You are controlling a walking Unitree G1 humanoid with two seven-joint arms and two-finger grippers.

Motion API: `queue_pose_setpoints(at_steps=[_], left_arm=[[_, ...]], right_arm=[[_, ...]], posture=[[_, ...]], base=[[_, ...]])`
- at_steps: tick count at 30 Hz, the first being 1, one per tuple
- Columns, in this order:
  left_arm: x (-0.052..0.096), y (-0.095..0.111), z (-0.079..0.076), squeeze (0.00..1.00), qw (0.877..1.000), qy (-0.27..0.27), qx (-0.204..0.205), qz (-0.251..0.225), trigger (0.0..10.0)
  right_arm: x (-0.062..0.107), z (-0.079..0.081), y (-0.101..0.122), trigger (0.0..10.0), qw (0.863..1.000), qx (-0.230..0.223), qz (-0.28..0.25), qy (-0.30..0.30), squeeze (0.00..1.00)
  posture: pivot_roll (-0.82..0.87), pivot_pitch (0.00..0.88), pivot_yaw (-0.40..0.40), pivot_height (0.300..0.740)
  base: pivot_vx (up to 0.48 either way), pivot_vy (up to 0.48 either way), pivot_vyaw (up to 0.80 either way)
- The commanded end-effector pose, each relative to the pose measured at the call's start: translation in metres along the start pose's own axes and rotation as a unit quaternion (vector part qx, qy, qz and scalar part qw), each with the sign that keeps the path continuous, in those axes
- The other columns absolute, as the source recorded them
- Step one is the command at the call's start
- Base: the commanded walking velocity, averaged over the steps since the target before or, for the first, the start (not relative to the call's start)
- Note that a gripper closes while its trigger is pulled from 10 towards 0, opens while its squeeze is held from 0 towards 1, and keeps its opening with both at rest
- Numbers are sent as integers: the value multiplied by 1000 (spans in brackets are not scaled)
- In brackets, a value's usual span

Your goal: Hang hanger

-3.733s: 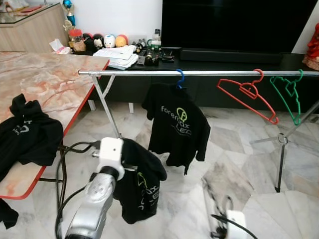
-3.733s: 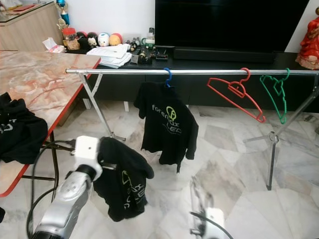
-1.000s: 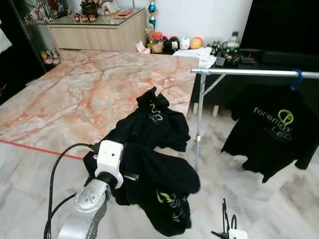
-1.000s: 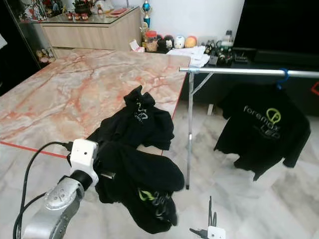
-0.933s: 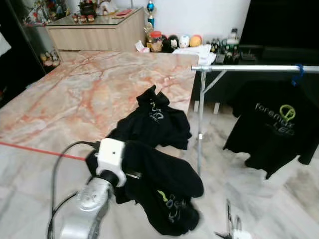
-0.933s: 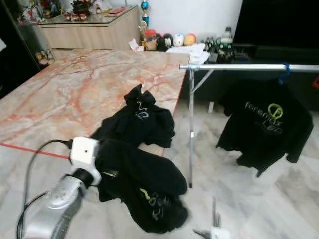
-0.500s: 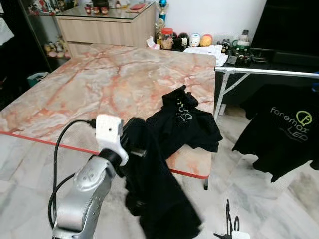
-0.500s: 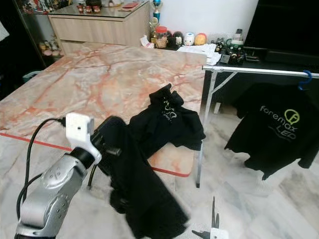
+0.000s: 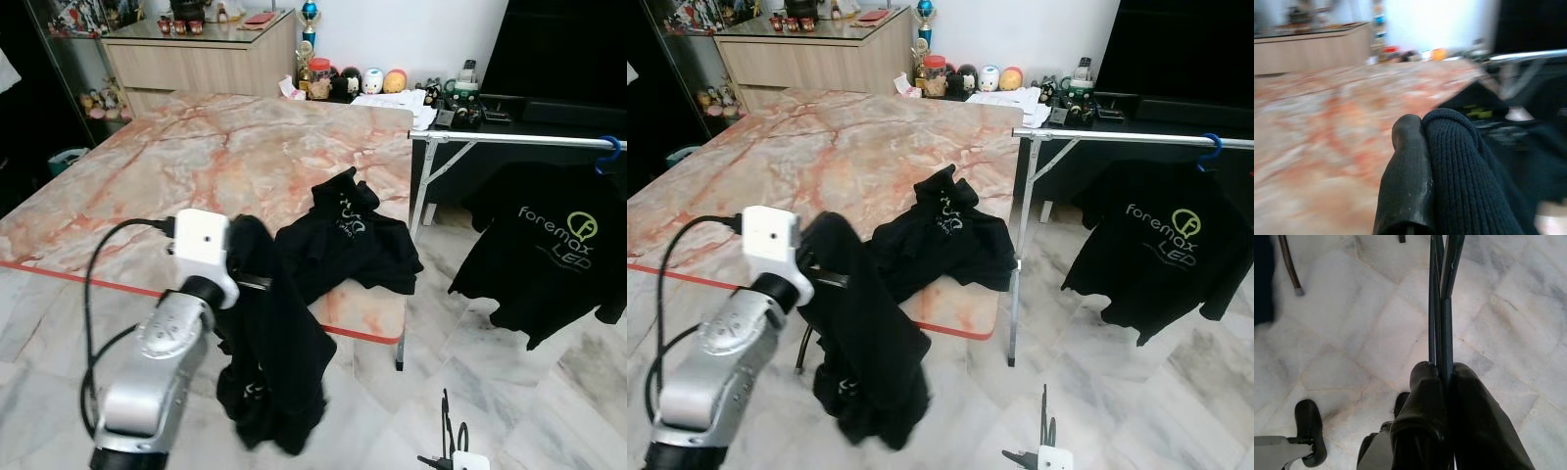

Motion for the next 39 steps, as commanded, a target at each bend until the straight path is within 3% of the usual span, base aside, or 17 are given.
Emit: queue_pose_setpoints(at_steps=[1,6,14,24,29,39], left_arm=[[-1,12,29,0,998,42,-29,-27,10000],[-1,16,42,0,997,53,-50,-30,10000],[-5,27,33,0,996,17,-70,-55,10000],[-40,73,17,0,989,-51,-98,-100,10000],[-74,106,13,0,985,-68,-100,-119,10000],[-93,106,1,0,987,-82,-75,-120,10000]], right_arm=[[1,2,-2,10000,1000,3,1,3,0],[1,3,-5,10000,1000,3,4,6,0],[2,5,-8,10000,1000,11,10,14,0],[1,-4,-8,10000,1000,11,13,12,0],[1,-5,-8,10000,1000,10,13,8,0],[1,-2,-8,10000,1000,8,15,7,0]], posture=[[99,35,56,740],[102,34,56,740],[104,46,49,740],[125,55,43,740],[135,53,44,740],[130,53,50,740]], base=[[0,0,0],[0,0,0],[0,0,0],[262,0,0],[325,0,0],[330,0,0]])
Point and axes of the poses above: a point about 5 cm out from each wrist's last joint towards the gripper, its own x axis pointing back from the gripper into the wrist, its own y axis along the axis of the wrist's last joint, z = x × y, the point moved 2 cm from there along -x, pointing out of the wrist towards the gripper, and after that the axes turned 3 degrees about x, right-handed, at the moved point
